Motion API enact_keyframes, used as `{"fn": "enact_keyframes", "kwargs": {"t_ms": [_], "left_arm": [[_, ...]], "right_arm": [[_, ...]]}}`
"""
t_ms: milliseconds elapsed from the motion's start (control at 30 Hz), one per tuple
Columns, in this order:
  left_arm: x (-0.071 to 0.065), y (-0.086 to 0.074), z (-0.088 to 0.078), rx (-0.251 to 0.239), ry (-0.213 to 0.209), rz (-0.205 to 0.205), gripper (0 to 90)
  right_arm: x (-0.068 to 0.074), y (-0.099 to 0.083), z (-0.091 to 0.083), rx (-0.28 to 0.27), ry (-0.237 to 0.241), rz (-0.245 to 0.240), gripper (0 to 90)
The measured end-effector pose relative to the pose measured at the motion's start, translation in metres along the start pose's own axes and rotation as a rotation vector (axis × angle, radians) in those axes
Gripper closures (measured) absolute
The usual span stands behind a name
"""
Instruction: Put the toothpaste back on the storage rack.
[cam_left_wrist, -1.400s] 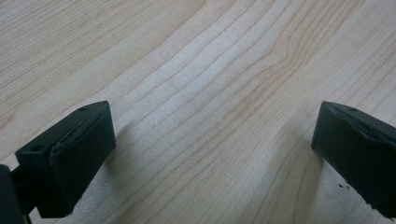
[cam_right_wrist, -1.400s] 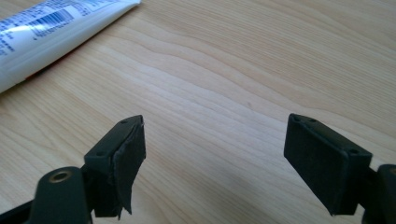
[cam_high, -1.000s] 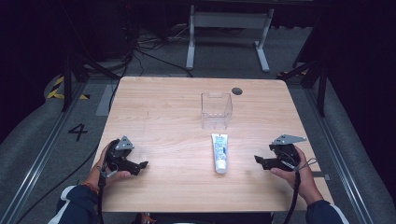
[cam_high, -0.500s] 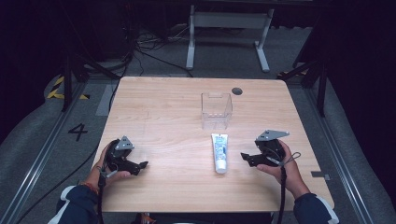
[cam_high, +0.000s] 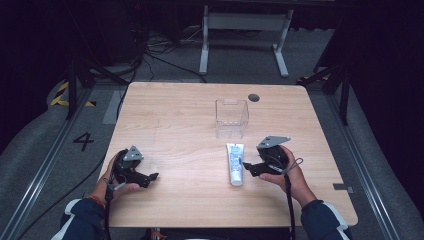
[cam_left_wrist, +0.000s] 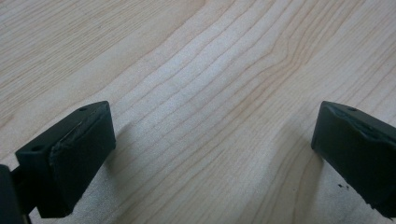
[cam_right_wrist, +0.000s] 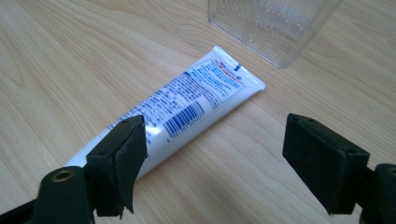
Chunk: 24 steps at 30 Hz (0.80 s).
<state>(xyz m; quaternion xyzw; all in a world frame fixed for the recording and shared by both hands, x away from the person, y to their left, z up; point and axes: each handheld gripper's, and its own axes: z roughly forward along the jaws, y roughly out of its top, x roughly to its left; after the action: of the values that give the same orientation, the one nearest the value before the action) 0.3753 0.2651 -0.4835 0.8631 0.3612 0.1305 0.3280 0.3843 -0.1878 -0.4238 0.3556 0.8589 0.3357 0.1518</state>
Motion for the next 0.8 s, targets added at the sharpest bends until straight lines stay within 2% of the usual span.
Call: {"fn": "enact_keyframes", "kwargs": {"t_ms": [200, 400, 800], "left_arm": [[0.000, 0.000, 0.000, 0.000, 0.002, 0.001, 0.1], [0.000, 0.000, 0.000, 0.000, 0.001, 0.001, 0.1], [0.000, 0.000, 0.000, 0.000, 0.001, 0.001, 0.1]], "right_arm": [[0.008, 0.012, 0.012, 0.011, 0.009, -0.013, 23.0], [0.013, 0.019, 0.027, 0.050, 0.018, -0.012, 23.1], [0.016, 0.025, 0.055, 0.122, 0.021, 0.017, 23.0]]}}
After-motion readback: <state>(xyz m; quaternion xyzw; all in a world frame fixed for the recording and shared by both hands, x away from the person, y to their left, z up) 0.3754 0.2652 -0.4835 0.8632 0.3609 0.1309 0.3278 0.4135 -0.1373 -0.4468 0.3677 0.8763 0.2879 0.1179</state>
